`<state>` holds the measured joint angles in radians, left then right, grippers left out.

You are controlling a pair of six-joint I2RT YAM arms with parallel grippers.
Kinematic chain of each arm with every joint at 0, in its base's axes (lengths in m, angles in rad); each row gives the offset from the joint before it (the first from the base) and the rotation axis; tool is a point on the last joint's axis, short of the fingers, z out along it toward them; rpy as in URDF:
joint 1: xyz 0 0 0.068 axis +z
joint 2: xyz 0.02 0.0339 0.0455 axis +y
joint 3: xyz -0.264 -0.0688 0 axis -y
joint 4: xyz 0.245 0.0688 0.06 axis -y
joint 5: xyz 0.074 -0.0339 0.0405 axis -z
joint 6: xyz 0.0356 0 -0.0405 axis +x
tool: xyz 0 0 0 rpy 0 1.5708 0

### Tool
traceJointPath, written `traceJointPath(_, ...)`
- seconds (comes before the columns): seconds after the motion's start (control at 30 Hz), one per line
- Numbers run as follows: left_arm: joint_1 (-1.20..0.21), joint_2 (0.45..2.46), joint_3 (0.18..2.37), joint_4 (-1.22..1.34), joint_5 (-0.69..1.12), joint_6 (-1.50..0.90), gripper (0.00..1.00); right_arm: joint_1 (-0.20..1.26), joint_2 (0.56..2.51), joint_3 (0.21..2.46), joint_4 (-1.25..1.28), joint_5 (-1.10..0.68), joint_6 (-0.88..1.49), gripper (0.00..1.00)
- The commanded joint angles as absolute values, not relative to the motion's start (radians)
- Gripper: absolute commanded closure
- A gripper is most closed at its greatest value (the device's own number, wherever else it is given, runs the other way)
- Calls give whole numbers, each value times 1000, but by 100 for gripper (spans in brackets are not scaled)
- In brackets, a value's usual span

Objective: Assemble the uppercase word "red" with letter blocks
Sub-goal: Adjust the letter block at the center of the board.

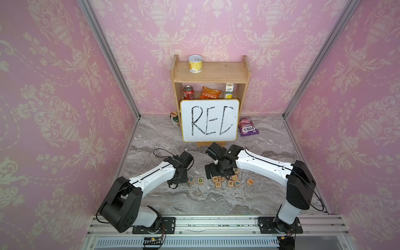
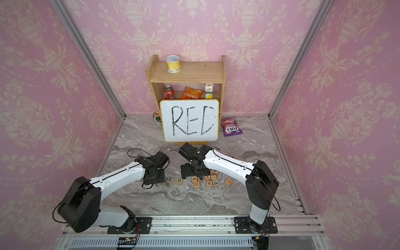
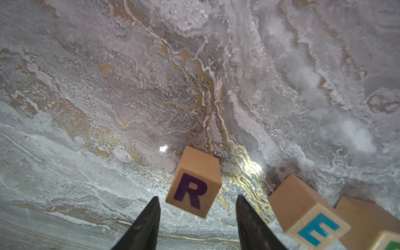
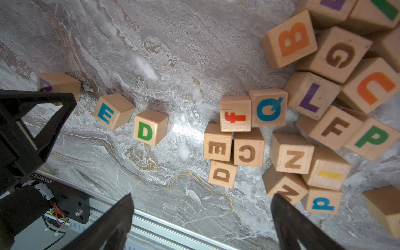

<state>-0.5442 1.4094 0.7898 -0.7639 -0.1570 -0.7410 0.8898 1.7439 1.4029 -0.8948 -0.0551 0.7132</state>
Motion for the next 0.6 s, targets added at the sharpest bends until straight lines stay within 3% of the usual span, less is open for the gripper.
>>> traceJointPath(0.0, -535, 1433, 785, -736, -143, -732, 46, 885, 1722, 1391, -890, -55, 708, 0)
traceJointPath(0.43, -537, 1476, 829, -742, -156, -735, 48, 886, 1717, 1383, -890, -54, 704, 0)
traceJointPath(0.57, -537, 1428, 854, -782, -180, -723, 30, 886, 1714, 1387, -887, -55, 698, 0)
